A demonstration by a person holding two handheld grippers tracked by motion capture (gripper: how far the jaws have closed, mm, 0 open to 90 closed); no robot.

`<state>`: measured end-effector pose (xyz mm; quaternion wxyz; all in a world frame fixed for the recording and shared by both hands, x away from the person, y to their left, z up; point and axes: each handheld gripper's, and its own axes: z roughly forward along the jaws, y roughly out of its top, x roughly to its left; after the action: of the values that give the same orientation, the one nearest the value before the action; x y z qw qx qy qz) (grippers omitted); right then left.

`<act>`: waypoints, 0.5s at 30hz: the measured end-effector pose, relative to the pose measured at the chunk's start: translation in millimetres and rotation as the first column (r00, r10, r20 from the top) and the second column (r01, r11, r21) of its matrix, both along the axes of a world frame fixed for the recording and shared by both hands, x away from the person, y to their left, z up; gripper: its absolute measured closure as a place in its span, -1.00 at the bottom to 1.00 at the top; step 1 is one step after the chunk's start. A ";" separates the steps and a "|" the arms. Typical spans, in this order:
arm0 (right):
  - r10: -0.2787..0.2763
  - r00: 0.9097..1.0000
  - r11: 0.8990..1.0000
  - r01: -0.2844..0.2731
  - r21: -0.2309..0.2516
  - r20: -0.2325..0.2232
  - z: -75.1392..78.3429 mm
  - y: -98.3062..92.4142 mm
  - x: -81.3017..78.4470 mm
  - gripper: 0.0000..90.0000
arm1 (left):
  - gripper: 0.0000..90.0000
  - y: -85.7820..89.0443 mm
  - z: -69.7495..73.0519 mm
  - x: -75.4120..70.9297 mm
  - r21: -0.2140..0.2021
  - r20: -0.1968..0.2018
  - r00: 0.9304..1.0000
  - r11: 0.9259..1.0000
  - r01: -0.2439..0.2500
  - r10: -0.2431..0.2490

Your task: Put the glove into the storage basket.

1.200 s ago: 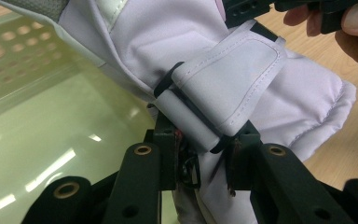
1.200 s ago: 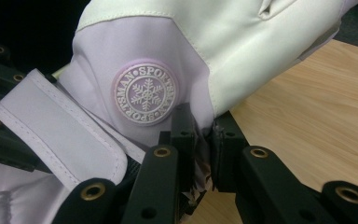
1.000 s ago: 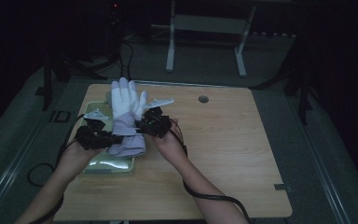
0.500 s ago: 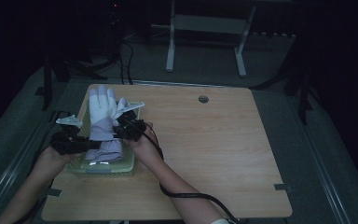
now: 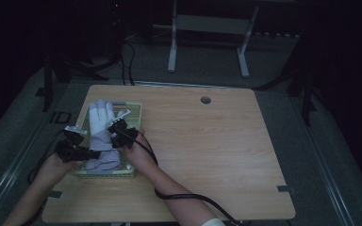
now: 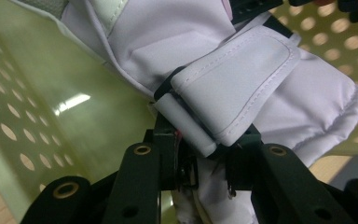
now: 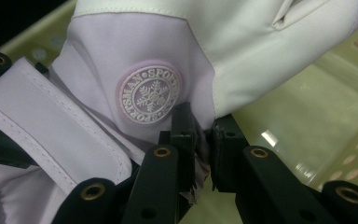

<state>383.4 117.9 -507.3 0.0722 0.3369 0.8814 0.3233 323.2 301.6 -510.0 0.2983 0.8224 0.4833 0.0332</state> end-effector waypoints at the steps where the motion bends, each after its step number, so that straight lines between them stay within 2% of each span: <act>1: -0.009 1.000 1.000 0.009 -0.010 -0.012 -1.7 1.3 0.1 0.82 | 0.58 -0.6 -1.9 0.7 0.003 -0.013 1.000 1.000 -0.003 0.003; 5: -0.011 1.000 0.998 0.010 -0.065 -0.017 -3.6 7.6 -1.3 0.82 | 0.58 -0.4 -9.9 4.7 -0.001 -0.075 0.997 1.000 -0.028 0.028; 7: -0.018 0.999 0.996 0.015 -0.087 -0.036 -4.9 9.9 -1.4 0.81 | 0.56 -1.9 -12.2 6.3 -0.004 -0.102 0.994 1.000 -0.030 0.030; 11: -0.027 0.998 0.992 0.020 -0.121 -0.063 -6.7 12.0 1.0 0.73 | 0.46 -9.1 -13.9 9.3 0.060 -0.127 0.992 0.998 -0.009 0.017; 15: -0.017 0.998 0.989 0.007 -0.146 -0.068 -8.2 13.1 1.9 0.66 | 0.37 -11.3 -14.8 11.4 0.076 -0.141 0.989 0.997 -0.024 0.035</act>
<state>385.3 131.0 -515.5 0.0683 0.3471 0.9024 0.2460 334.6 290.4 -524.8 0.2321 0.8259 0.5138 -0.0032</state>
